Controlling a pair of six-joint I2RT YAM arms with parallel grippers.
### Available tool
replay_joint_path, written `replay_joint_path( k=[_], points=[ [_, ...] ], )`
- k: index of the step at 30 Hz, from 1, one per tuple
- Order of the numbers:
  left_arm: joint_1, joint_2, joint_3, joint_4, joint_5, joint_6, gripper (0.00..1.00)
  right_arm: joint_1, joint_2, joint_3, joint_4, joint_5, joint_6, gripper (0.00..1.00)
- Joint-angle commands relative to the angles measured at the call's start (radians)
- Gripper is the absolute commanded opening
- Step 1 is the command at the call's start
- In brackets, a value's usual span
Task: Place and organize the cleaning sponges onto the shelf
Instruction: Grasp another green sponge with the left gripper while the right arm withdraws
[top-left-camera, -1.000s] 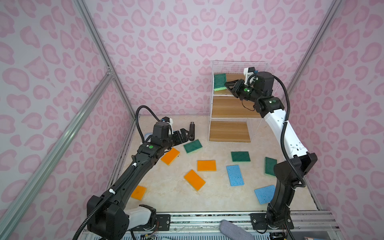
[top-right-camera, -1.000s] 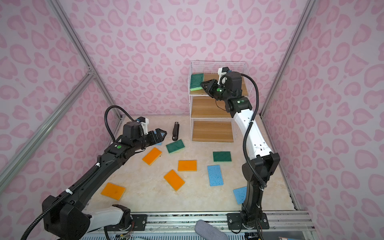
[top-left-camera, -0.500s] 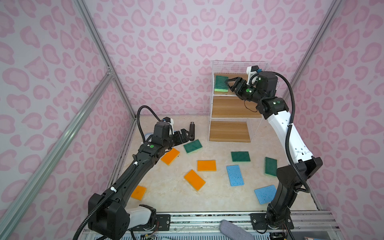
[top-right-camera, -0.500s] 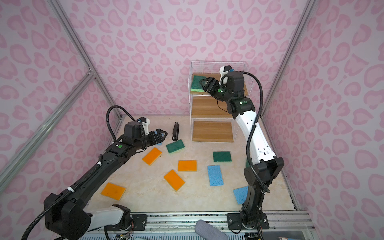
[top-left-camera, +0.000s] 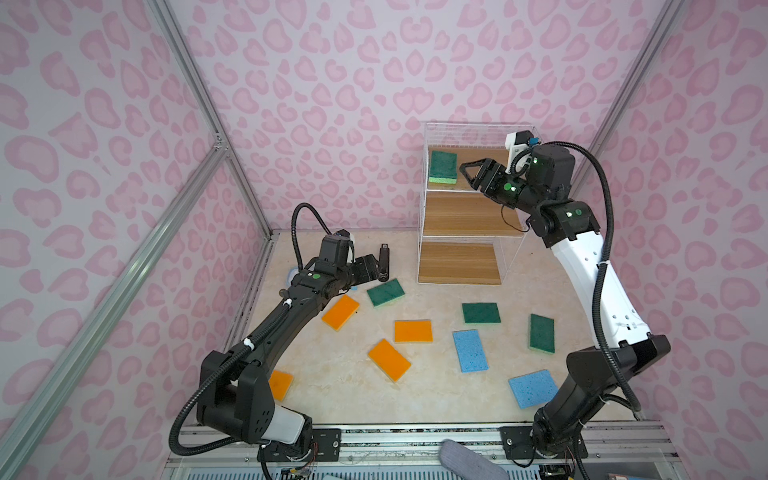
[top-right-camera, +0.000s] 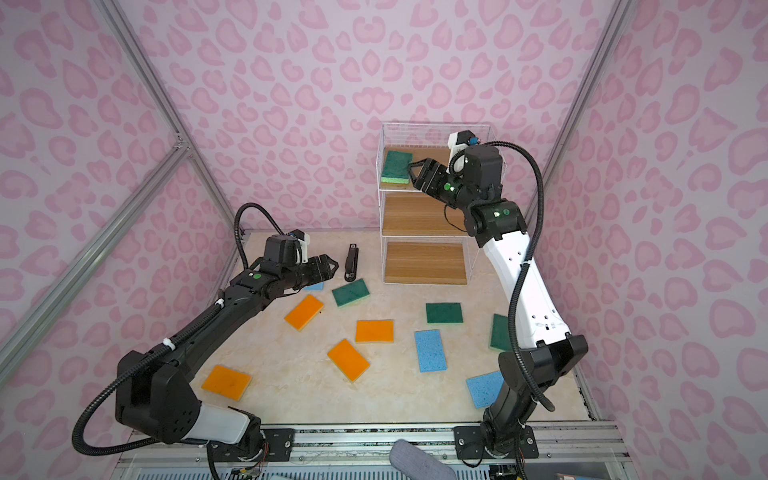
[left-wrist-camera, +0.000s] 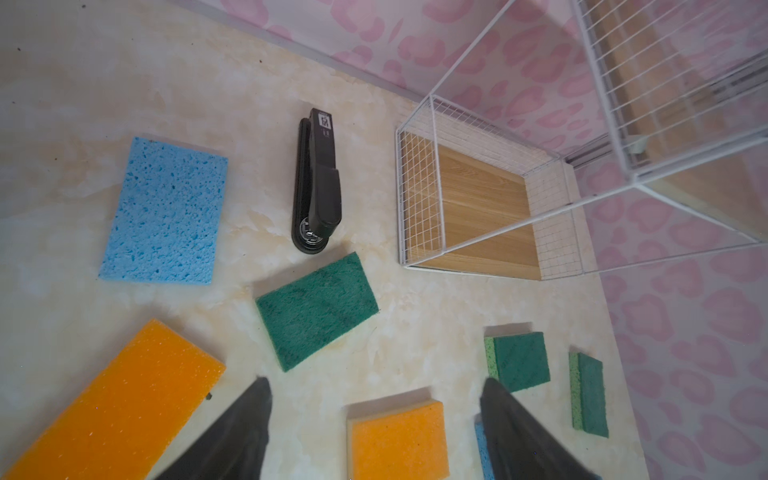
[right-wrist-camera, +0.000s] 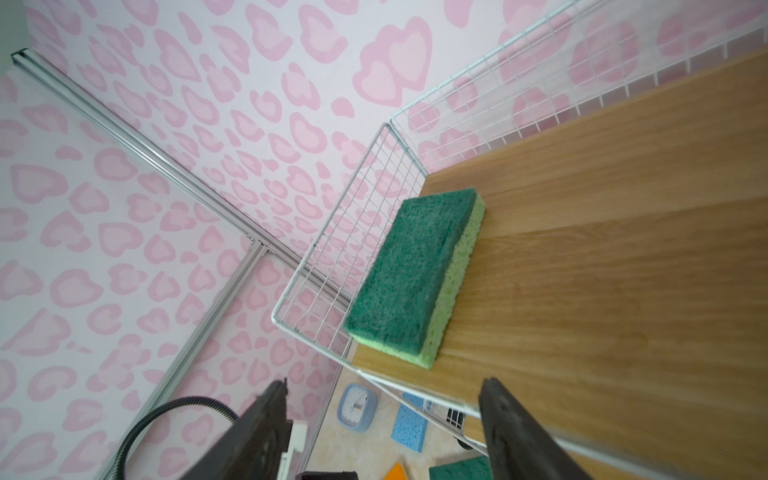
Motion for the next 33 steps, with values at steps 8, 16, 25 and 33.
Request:
replay_joint_path(
  k=[8, 16, 25, 33],
  points=[
    [0.008, 0.119, -0.04, 0.054, -0.041, -0.06, 0.65, 0.006, -0.315, -0.456, 0.115, -0.106, -0.049, 0.73],
    [-0.008, 0.223, -0.085, 0.155, -0.063, -0.155, 0.61, -0.015, -0.45, -0.741, 0.173, -0.16, -0.046, 0.73],
    [-0.015, 0.353, -0.056, 0.213, -0.082, -0.208, 0.55, -0.027, -0.508, -0.965, 0.335, -0.186, 0.064, 0.72],
    [-0.016, 0.44, -0.009, 0.216, -0.092, -0.21, 0.52, -0.03, -0.488, -0.987, 0.356, -0.203, 0.072, 0.72]
  ],
)
